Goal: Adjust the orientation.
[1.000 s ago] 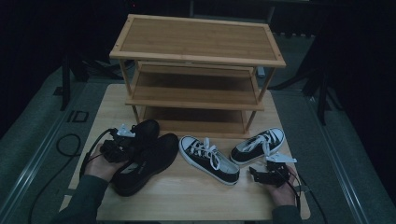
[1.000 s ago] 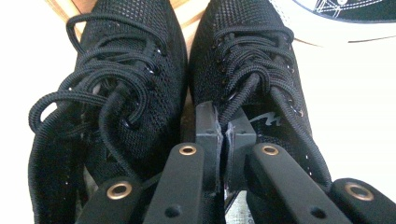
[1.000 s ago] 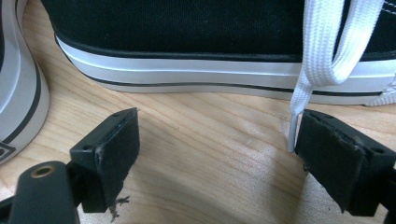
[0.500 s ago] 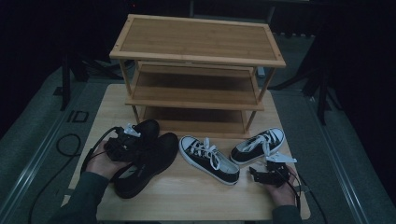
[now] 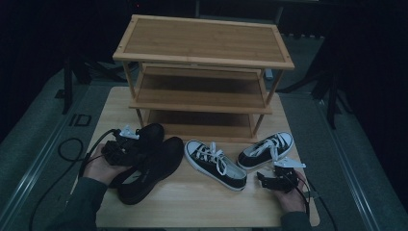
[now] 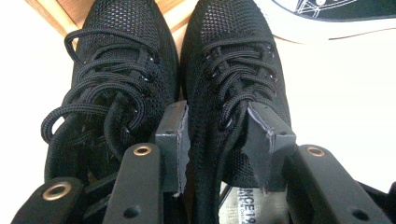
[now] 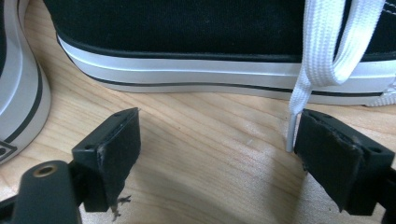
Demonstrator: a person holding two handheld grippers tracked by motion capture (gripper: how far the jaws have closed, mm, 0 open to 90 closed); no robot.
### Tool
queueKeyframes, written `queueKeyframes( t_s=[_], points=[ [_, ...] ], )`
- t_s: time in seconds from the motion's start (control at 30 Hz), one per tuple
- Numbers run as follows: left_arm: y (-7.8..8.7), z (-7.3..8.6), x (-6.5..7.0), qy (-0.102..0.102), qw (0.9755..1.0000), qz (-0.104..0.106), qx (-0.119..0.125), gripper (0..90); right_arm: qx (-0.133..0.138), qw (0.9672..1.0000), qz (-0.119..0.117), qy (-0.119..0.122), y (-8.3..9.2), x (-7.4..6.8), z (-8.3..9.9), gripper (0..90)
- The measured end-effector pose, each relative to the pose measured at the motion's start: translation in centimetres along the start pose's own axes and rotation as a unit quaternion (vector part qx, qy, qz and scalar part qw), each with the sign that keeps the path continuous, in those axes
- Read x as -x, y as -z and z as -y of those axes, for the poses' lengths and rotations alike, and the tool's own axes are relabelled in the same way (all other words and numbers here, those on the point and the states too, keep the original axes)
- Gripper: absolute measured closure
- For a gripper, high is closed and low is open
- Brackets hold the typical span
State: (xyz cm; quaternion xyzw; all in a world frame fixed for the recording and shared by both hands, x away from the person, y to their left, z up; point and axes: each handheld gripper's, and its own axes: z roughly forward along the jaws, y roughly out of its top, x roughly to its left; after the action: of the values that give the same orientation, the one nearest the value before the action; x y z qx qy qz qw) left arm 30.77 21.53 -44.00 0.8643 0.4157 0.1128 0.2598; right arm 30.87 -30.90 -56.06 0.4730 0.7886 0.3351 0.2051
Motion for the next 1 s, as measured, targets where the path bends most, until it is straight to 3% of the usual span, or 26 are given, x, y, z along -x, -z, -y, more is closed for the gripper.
queueKeyframes(
  t_s=[0.1, 0.23, 0.37, 0.5, 0.73, 1.0],
  points=[
    [0.2, 0.1, -0.1, 0.002, 1.0, 0.003, 0.003, 60.3, -0.005, 1.0, 0.005, -0.005, 0.2, -0.1, -0.1, 19.2],
    [0.6, 0.1, -0.5, 0.013, 0.9997, 0.01, 0.017, 59.5, -0.016, 0.9998, 0.005, -0.006, 0.6, 0.0, -0.3, 33.6],
    [1.0, 0.1, -0.8, 0.018, 0.9994, 0.014, 0.025, 58.7, -0.017, 0.9996, -0.023, -0.007, 1.2, -0.2, -0.7, 51.4],
    [1.4, 0.3, -0.9, 0.019, 0.9992, 0.012, 0.033, 58.7, -0.021, 0.9989, -0.041, 0.007, 1.7, -0.8, -1.3, 69.7],
    [1.8, 0.7, -1.6, 0.029, 0.9987, 0.007, 0.042, 58.7, -0.024, 0.9982, -0.053, 0.012, 2.7, -1.6, -2.1, 70.8],
    [1.7, 0.7, -1.6, 0.032, 0.9987, 0.0, 0.041, 57.9, 0.004, 0.997, -0.076, 0.015, 4.6, -2.3, -3.6, 71.6]
  ],
)
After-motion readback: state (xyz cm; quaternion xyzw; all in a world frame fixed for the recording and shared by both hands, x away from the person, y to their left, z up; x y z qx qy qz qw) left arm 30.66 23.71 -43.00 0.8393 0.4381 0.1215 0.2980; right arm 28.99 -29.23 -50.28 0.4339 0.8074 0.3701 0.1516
